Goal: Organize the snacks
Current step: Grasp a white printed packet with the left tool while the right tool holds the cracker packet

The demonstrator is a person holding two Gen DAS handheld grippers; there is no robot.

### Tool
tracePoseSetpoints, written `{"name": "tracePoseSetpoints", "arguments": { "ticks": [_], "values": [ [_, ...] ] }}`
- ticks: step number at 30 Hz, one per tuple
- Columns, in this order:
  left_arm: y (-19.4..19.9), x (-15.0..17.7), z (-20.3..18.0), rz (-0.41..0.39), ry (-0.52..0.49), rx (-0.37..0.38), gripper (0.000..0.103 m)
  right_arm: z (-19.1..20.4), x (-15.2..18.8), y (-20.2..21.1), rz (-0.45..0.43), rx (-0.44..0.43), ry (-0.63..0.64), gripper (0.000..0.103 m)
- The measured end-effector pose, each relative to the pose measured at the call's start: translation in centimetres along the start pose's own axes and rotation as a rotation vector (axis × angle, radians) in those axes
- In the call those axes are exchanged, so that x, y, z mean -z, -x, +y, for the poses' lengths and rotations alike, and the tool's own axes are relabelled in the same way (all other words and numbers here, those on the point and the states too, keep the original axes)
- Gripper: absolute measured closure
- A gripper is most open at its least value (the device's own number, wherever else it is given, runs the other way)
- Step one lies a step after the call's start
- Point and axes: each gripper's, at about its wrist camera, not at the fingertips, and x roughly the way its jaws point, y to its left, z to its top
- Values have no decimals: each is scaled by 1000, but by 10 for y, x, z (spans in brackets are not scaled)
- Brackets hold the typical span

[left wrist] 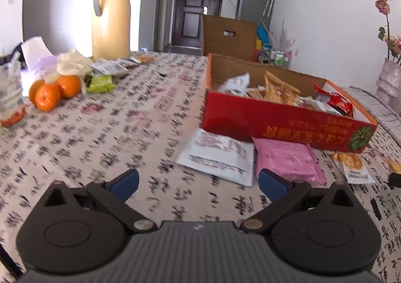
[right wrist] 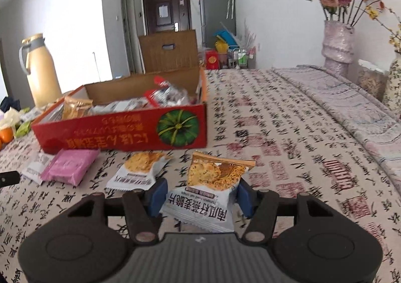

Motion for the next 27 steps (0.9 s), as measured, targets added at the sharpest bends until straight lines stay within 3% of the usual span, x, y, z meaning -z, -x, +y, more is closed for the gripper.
{"name": "tracePoseSetpoints", "arguments": {
  "ticks": [6, 10, 16, 22, 27],
  "values": [
    [-1, -17, 14, -5, -19, -77, 0, -9, -1, 1, -16, 2, -19, 45],
    [-15, -25, 15, 35, -73, -136, 0, -14, 1, 1, -21, -4, -37, 45],
    [-32, -32, 2, 88, -116, -84, 0, -17, 2, -2, -25, -15, -55, 45],
    [-56, -33, -24, 137, -199, -108, 0, -21, 2, -3, -31, -26, -70, 45],
    [-69, -33, -37, 157, -213, -74, 0, -23, 3, -4, -30, -34, -79, 45]
  ]
}}
